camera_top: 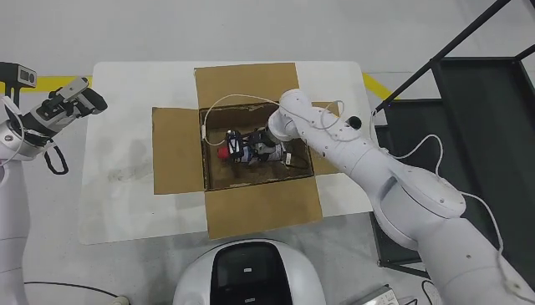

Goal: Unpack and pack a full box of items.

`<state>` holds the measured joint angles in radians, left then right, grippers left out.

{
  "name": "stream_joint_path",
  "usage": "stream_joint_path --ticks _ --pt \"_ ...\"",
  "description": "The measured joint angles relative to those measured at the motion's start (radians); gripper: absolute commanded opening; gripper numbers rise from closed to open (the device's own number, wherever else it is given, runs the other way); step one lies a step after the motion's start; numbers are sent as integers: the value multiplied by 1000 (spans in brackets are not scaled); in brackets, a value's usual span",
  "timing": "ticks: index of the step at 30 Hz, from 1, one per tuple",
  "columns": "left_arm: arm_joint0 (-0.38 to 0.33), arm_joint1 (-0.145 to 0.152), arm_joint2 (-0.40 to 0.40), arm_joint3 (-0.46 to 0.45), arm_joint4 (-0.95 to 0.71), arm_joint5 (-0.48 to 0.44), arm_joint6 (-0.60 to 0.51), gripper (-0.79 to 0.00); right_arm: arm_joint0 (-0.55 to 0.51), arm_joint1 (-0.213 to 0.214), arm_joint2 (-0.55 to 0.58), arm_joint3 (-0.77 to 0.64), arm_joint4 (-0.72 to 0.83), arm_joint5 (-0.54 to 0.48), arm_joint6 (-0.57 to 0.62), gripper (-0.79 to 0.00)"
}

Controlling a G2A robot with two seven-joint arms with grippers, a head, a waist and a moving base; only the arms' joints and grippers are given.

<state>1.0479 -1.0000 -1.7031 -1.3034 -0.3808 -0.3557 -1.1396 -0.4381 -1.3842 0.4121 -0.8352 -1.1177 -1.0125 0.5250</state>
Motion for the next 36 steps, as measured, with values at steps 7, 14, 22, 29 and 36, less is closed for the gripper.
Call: stream_joint_path --ticks 7,14,22,29,36 --pt "0 0 0 0 0 0 0 0 -100 122 156 -288 56 30 117 -785" --pt "0 0 0 0 0 0 0 0 -334 258 451 -673 134 77 154 -785" --pt "0 0 0 0 0 0 0 0 -670 348 840 -945 88 111 -110 -785" --pt "0 0 0 0 0 0 0 0 -924 371 1086 -1011 -27 188 -414 -785" --pt "0 0 0 0 0 0 0 0 -977 372 1115 -1013 -57 216 -480 -785"
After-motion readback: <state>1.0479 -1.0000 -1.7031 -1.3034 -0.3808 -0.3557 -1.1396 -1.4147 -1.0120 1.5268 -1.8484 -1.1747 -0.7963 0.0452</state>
